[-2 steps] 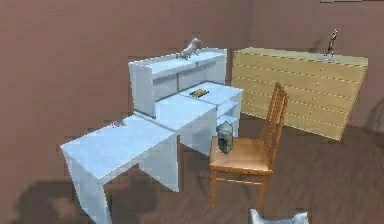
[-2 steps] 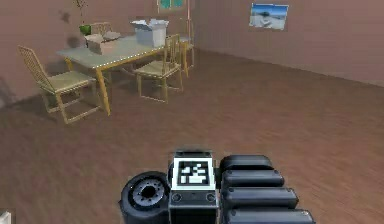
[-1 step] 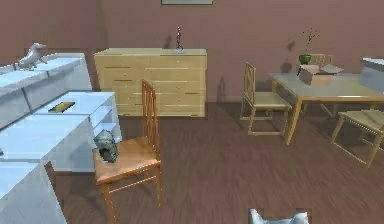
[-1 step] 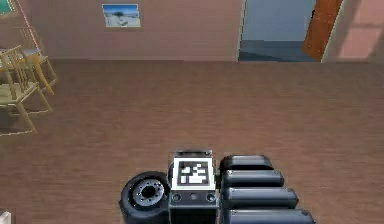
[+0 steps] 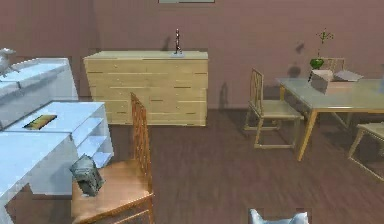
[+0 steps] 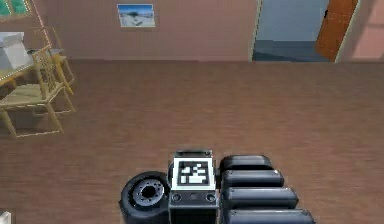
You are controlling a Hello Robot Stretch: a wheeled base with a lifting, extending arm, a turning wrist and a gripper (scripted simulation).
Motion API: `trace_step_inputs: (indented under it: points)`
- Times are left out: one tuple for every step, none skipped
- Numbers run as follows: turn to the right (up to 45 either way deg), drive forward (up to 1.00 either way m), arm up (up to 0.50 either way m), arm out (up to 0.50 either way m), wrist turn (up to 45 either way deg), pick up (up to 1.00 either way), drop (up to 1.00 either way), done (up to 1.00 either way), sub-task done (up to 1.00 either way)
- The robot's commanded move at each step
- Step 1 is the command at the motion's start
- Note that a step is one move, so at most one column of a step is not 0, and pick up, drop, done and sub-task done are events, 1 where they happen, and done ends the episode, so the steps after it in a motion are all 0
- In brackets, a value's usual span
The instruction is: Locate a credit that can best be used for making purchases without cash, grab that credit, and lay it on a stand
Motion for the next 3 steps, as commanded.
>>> trace_step_inputs:
  points:
    - [-45.0, 0.00, 0.00, 0.00, 0.0, 0.00, 0.00, 0.00, 0.00]
    - [-45.0, 0.00, 0.00, 0.00, 0.0, 0.00, 0.00, 0.00, 0.00]
    - [-18.0, 0.00, 0.00, 0.00, 0.0, 0.00, 0.00, 0.00, 0.00]
